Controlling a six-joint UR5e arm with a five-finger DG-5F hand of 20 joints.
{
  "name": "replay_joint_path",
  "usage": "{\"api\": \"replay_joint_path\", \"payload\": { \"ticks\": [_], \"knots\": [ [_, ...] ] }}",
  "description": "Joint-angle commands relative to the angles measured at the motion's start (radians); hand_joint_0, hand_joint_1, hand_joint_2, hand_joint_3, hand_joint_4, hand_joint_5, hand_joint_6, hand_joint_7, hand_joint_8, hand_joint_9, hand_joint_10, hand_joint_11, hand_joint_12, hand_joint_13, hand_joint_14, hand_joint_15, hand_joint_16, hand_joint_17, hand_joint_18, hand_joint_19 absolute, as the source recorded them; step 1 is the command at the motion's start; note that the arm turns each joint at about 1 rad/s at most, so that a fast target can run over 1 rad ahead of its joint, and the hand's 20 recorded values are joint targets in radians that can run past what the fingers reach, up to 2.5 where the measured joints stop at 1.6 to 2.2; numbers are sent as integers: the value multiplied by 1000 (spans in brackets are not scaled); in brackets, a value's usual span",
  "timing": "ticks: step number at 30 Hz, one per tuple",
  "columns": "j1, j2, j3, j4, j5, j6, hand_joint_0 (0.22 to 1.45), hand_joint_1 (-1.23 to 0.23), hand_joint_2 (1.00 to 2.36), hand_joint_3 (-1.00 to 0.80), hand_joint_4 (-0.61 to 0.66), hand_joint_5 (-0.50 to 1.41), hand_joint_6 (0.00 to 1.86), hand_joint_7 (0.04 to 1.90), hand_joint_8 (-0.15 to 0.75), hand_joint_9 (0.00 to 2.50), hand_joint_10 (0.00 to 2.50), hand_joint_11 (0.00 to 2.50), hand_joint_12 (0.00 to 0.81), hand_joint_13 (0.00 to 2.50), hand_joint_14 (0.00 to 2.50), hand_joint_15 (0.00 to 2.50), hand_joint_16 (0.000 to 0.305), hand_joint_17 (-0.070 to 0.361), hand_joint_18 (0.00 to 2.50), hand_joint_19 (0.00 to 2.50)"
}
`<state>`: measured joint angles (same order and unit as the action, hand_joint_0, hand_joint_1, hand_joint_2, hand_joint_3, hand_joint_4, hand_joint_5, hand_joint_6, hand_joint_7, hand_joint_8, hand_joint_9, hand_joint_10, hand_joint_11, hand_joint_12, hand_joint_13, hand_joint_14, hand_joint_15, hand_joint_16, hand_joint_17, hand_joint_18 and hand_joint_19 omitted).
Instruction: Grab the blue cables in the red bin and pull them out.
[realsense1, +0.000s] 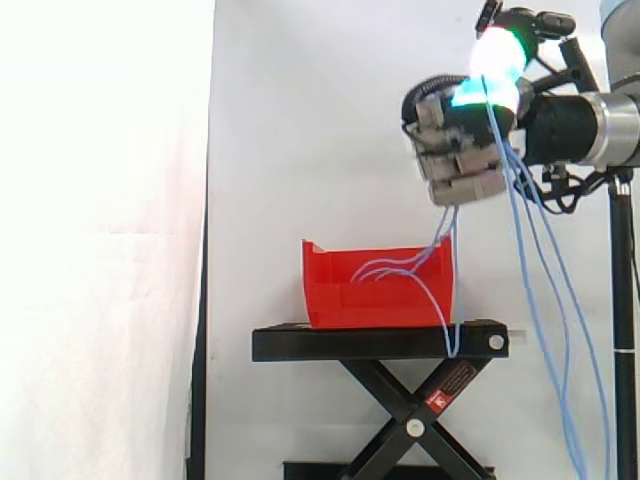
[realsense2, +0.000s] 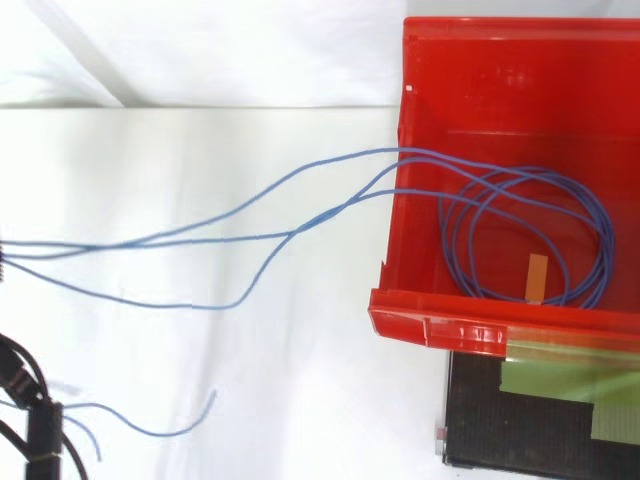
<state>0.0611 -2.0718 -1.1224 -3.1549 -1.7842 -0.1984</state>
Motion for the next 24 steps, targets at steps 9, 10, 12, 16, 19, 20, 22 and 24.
{"api": "replay_joint_path", "payload": {
  "ticks": [9, 10, 12, 16, 19, 20, 22, 24],
  "knots": [
    [3, 1, 33, -2, 17, 12, 964, -976, 1009, -794, 204, 1084, 215, 836, 217, 1574, 145, 1847, 322, 1194, 2379, 872, 42, 94, 1298, 1325],
    [3, 1, 33, -5, 22, 12, 964, -976, 1009, -794, 195, 1084, 218, 828, 235, 1575, 143, 1845, 330, 1197, 2378, 870, 41, 92, 1296, 1325],
    [2, 1, 33, -11, 34, 12, 965, -976, 1009, -798, 195, 1083, 218, 835, 225, 1575, 137, 1863, 323, 1196, 2372, 877, 41, 92, 1297, 1338],
    [2, -1, 33, -24, 42, 7, 964, -976, 1009, -794, 195, 1084, 218, 835, 227, 1579, 126, 1857, 322, 1197, 2369, 880, 41, 91, 1296, 1349],
    [3, -1, 33, -25, 43, 3, 964, -976, 1008, -793, 194, 1083, 219, 833, 228, 1583, 112, 1866, 323, 1198, 2366, 880, 41, 92, 1295, 1348],
    [2, 1, 33, -24, 45, 1, 963, -975, 1008, -793, 195, 1083, 220, 834, 232, 1585, 109, 1855, 322, 1198, 2365, 882, 41, 92, 1295, 1346],
    [3, 1, 33, -25, 45, 0, 964, -975, 1008, -797, 196, 1082, 221, 833, 229, 1584, 108, 1868, 323, 1200, 2361, 886, 40, 91, 1293, 1351],
    [3, -1, 33, -24, 45, 0, 963, -975, 1009, -793, 195, 1084, 220, 835, 231, 1584, 105, 1873, 324, 1201, 2356, 888, 40, 91, 1293, 1352]
  ]
}}
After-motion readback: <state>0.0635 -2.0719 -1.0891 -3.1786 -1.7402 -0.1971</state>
